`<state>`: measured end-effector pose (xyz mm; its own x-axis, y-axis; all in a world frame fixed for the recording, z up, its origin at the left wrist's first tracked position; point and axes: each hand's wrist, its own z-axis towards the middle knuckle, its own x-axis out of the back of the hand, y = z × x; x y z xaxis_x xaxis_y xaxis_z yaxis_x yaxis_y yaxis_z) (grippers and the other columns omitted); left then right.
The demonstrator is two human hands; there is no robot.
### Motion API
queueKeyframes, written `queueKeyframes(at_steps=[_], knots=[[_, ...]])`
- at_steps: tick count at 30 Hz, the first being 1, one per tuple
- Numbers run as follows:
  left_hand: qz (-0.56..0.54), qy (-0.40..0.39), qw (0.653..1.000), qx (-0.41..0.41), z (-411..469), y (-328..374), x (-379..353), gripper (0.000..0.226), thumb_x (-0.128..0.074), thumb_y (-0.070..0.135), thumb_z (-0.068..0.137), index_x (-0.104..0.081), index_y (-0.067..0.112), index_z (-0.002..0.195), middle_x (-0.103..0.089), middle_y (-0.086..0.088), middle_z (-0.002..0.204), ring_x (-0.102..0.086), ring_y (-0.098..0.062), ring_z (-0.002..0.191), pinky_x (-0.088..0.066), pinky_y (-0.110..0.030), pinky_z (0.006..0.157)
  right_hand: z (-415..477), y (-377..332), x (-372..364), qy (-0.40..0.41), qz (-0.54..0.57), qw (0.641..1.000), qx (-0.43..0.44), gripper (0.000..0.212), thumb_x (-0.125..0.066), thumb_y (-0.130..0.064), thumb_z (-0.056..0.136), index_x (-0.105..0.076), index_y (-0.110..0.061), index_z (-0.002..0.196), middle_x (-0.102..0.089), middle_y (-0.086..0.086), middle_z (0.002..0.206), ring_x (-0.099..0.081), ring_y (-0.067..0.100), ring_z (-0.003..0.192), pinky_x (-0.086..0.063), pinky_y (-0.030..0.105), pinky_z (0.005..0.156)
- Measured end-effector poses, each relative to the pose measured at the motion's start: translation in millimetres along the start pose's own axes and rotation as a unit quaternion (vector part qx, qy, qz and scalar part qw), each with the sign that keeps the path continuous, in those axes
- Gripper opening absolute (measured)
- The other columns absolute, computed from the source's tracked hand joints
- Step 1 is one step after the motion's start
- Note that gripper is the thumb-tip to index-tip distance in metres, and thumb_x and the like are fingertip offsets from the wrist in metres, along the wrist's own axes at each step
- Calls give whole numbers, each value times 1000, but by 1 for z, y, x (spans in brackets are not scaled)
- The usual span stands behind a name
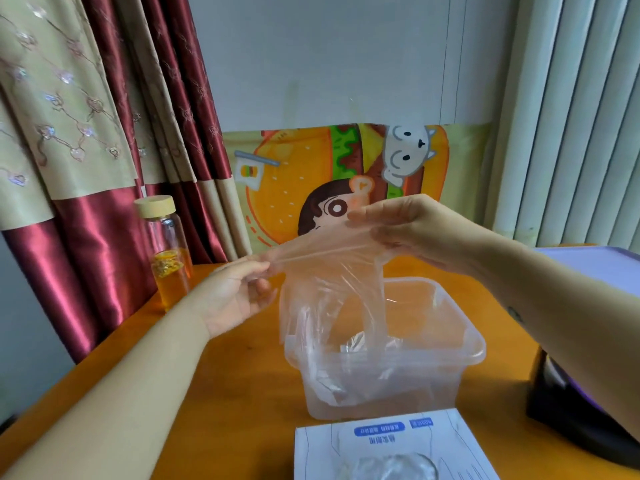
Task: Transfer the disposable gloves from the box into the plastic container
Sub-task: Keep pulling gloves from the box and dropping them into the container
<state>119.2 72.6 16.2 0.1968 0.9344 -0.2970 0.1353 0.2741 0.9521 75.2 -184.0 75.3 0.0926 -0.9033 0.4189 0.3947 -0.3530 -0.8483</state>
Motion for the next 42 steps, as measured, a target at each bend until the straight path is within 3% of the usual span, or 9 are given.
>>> queueKeyframes(at_steps=[6, 10, 16, 20, 24, 27, 35, 38, 42], knots=[[269, 297, 877, -266, 7, 16, -1, 33, -50, 5, 95, -56, 18, 125, -57, -1, 127, -50, -8, 109, -37, -15, 88, 20, -4, -5, -16, -27, 1000, -3, 56, -63, 1, 84, -55, -24, 133, -60, -1, 127, -68, 18, 99, -55, 38, 88], [392, 172, 780, -455, -8, 19, -46, 22, -56, 17, 94, -56, 28, 113, -53, 10, 116, -48, -4, 110, -39, -13, 92, 33, -6, -17, -23, 52, 998, -16, 67, -69, -2, 81, -44, -19, 141, -55, 5, 134, -67, 20, 102, -53, 33, 88], [514, -16, 810, -282, -8, 1, -78, 116, -63, 71, 65, 11, 41, 150, 8, 21, 157, 4, -5, 145, -11, -34, 115, 36, -16, -11, 46, 232, 971, -18, 68, -66, -3, 80, -40, -11, 142, -65, -1, 96, -61, 5, 71, -50, 19, 70], [429, 122, 792, -417, 7, -13, -86, 59, -62, 20, 91, -39, 22, 145, -44, 8, 144, -40, -9, 132, -26, -6, 102, 34, -14, -9, 67, 262, 962, -49, 65, -66, -1, 82, -40, -11, 141, -65, -2, 80, -63, 4, 62, -50, 20, 72], [451, 158, 732, -486, 20, -9, -68, 36, -48, -3, 83, -72, 14, 105, -69, 3, 108, -62, -18, 104, -43, -52, 101, 31, -9, -3, 82, 259, 959, -80, 66, -68, 1, 80, -41, -7, 141, -64, 4, 87, -64, 6, 61, -50, 24, 73], [464, 167, 706, -508, 22, -1, -53, 36, -47, -3, 85, -72, 12, 105, -68, 5, 106, -62, -19, 104, -46, -48, 99, 28, -7, 0, 88, 254, 958, -94, 66, -67, 3, 79, -41, -5, 139, -66, 12, 100, -65, 8, 63, -52, 22, 70], [306, -142, 933, -125, -26, 25, -44, 105, -69, 48, 56, -17, 46, 147, -14, 27, 149, -10, 8, 132, -14, -25, 105, 29, -23, -16, 42, 196, 974, -103, 64, -65, 6, 82, -38, -1, 140, -65, 14, 90, -67, 9, 61, -51, 15, 56], [488, -16, 846, -212, -29, 25, -60, 102, -69, 61, 69, -14, 37, 152, -9, 23, 154, -12, 4, 139, -16, -25, 108, 32, -25, -26, 38, 164, 980, -109, 63, -67, 6, 81, -39, 3, 137, -66, 20, 98, -66, 13, 67, -52, 18, 61], [562, 118, 762, -297, -8, 2, -69, 30, -58, 33, 90, -60, 31, 120, -64, 4, 118, -57, -24, 112, -42, -41, 102, 39, -30, -44, 30, 144, 983, -112, 70, -68, 6, 79, -33, 5, 141, -66, 19, 96, -66, 15, 71, -54, 20, 69]])
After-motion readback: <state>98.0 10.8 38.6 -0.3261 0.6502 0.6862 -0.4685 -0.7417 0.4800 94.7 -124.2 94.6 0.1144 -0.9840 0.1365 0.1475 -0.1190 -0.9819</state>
